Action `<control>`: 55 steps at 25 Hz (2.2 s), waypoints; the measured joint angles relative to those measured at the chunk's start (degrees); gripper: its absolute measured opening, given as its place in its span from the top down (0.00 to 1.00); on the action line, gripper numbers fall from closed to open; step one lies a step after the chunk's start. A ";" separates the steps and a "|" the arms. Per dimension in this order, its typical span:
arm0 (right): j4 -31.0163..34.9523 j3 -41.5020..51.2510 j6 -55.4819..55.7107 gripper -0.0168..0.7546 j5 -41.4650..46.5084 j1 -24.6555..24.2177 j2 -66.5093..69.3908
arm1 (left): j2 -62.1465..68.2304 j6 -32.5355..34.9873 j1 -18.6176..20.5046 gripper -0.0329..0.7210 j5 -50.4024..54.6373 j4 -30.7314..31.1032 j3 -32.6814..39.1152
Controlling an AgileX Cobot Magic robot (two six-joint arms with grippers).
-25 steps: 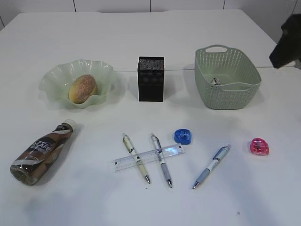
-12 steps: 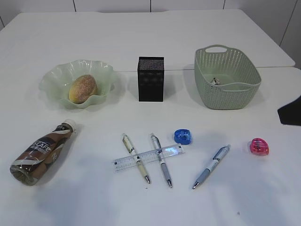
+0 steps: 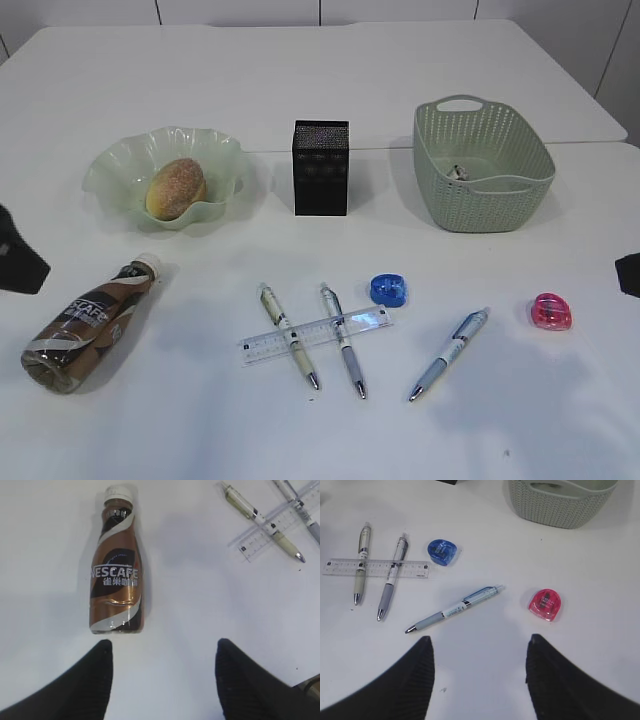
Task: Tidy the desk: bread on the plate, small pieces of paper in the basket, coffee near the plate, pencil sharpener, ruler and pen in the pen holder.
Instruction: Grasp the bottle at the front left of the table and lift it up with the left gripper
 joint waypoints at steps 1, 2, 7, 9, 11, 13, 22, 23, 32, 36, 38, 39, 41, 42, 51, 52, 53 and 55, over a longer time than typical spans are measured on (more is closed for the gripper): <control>0.02 0.11 0.00 0.38 0.00 0.00 -0.43 | 2.28 0.00 0.00 0.35 1.92 0.14 -2.69; 0.02 0.13 0.00 0.38 0.00 0.00 -0.97 | 5.30 0.00 0.00 0.35 3.33 0.27 -5.28; 0.02 0.22 0.00 0.38 0.10 0.00 -1.76 | 15.76 0.00 0.00 0.35 9.33 3.22 -15.88; 0.02 0.81 0.00 0.38 0.10 0.00 -2.25 | 19.94 0.00 0.00 0.35 11.47 4.33 -19.48; 0.02 1.63 0.00 0.38 -0.10 0.00 -2.70 | 23.72 0.00 0.00 0.35 12.66 4.71 -22.00; 0.02 1.87 0.00 0.38 -0.34 0.00 -3.21 | 27.69 0.00 0.00 0.35 13.53 4.94 -24.51; 0.02 1.97 -0.04 0.38 -0.59 0.00 -4.27 | 41.14 0.00 0.00 0.30 15.68 9.36 -30.88; 0.02 1.97 -0.04 0.38 -0.59 0.00 -4.27 | 41.76 0.00 0.00 0.29 15.56 9.80 -31.16; 0.25 2.10 -0.04 0.38 -0.72 0.00 -4.35 | 48.97 0.00 1.23 0.26 17.73 7.90 -37.46; 0.34 2.10 -0.13 0.38 -0.82 0.00 -4.35 | 51.71 0.00 2.10 0.26 19.11 7.44 -40.51; 0.34 2.10 -0.13 0.38 -0.82 0.00 -4.35 | 52.88 0.00 2.43 0.26 19.41 7.32 -41.66; 0.34 2.10 -0.13 0.38 -0.92 0.00 -4.35 | 53.46 0.00 2.52 0.26 19.40 7.32 -42.06; 0.36 2.10 -0.13 0.38 -0.92 0.00 -4.35 | 54.60 0.00 2.52 0.26 19.51 6.94 -42.45; 0.36 2.10 -0.13 0.38 -0.92 0.00 -4.35 | 55.23 0.00 2.52 0.26 19.51 6.82 -42.45; 0.46 2.10 -0.13 0.38 -1.01 0.00 -4.35 | 57.75 0.00 2.52 0.26 19.52 6.73 -42.45; 0.46 2.10 -0.13 0.38 -1.15 0.00 -4.35 | 57.75 0.00 2.52 0.26 19.52 6.73 -42.45; 0.46 2.10 -0.13 0.38 -1.14 0.00 -4.35 | 57.75 0.00 2.52 0.26 19.52 6.73 -42.45; 0.46 2.10 -0.13 0.38 -1.14 0.00 -4.35 | 57.75 0.00 2.52 0.27 19.52 6.73 -42.45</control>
